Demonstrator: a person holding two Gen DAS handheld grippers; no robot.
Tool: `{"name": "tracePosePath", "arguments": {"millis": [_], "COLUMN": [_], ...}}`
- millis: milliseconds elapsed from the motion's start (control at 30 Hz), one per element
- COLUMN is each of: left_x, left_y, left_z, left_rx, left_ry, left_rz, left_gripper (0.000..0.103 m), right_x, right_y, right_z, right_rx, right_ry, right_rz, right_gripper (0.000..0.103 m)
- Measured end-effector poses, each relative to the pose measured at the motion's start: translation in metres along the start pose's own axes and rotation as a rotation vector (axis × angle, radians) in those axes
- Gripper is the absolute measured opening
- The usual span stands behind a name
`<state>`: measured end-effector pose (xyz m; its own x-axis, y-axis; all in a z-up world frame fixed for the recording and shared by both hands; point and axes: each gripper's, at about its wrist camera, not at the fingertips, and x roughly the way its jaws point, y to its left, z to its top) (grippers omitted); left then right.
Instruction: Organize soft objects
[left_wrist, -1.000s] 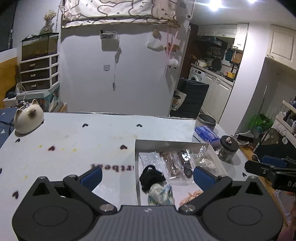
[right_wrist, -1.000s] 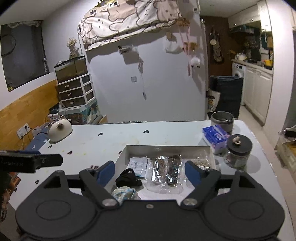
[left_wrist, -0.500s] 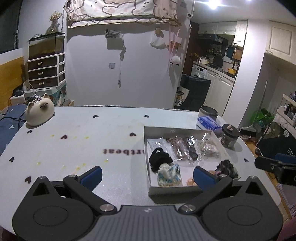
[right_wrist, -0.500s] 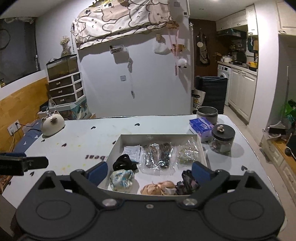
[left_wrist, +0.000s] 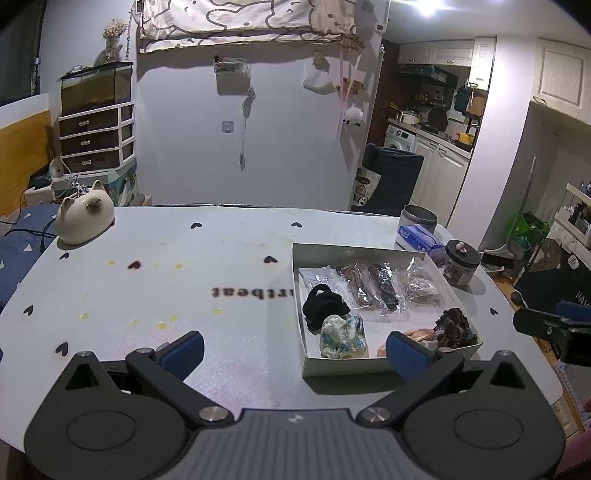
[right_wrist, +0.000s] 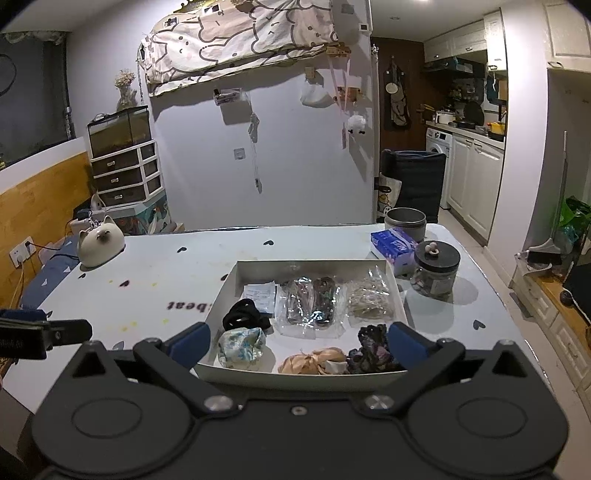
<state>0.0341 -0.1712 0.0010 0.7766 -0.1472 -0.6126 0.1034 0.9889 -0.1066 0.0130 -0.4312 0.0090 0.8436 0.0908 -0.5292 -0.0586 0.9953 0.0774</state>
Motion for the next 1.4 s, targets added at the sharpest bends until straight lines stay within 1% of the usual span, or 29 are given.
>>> {"name": "tracePosePath", "arguments": {"millis": [1400], "left_x": [0.0012], "left_y": [-0.0016], "left_z": [0.0022], "left_rx": [0.010], "left_ry": [-0.002], "left_rz": [0.006], "left_gripper": [0.103], "right_x": [0.0061], "right_y": [-0.0004], "right_z": [-0.0007], "right_rx": [-0.009], "right_ry": [0.012], "right_rz": [0.017], "right_gripper": [0.103]}}
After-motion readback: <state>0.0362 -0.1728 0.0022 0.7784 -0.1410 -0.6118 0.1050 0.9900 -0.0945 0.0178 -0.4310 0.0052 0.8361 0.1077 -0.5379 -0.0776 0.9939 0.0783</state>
